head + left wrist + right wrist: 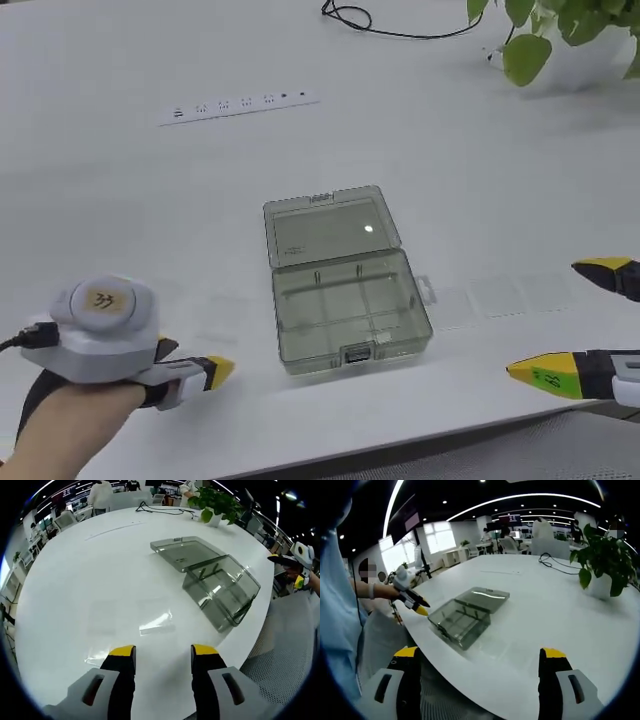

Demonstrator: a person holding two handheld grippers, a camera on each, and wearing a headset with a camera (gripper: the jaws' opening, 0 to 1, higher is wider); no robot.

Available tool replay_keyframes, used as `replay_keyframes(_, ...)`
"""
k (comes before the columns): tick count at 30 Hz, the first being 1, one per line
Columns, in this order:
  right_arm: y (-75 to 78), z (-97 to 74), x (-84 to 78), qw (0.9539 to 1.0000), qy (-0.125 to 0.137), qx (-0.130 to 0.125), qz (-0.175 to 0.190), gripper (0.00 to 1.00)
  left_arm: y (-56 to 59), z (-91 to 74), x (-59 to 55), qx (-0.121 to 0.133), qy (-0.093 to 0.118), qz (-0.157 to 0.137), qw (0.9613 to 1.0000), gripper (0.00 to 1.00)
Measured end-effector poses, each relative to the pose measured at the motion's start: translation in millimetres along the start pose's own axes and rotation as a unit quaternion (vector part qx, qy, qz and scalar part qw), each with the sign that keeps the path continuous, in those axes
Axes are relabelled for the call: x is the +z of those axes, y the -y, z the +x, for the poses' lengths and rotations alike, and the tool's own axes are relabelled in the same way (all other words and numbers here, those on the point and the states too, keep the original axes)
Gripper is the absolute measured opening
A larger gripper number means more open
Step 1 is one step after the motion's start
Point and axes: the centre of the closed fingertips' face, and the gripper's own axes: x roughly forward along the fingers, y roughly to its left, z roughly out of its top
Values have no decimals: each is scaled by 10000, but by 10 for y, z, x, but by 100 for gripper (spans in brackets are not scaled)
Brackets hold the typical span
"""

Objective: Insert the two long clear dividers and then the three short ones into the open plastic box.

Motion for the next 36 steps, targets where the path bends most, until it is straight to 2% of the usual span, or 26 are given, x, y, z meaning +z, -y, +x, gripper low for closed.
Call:
replay_keyframes(11,14,-5,-22,10000,14,-18,44,99,-40,98,-47,166,-137,-116,9997,36)
replay_keyframes(15,20,-6,-24,10000,27,-26,53,99,-63,123,-27,234,-143,-112,9996,34)
replay_keyframes(24,18,8,-30,10000,37,-19,65,99,-68,152,-31,500,-267,207,9982,34)
replay_keyframes(36,13,15,-31,10000,49,-14,72,98,-84,147,-32,569,-286,189,9978,33)
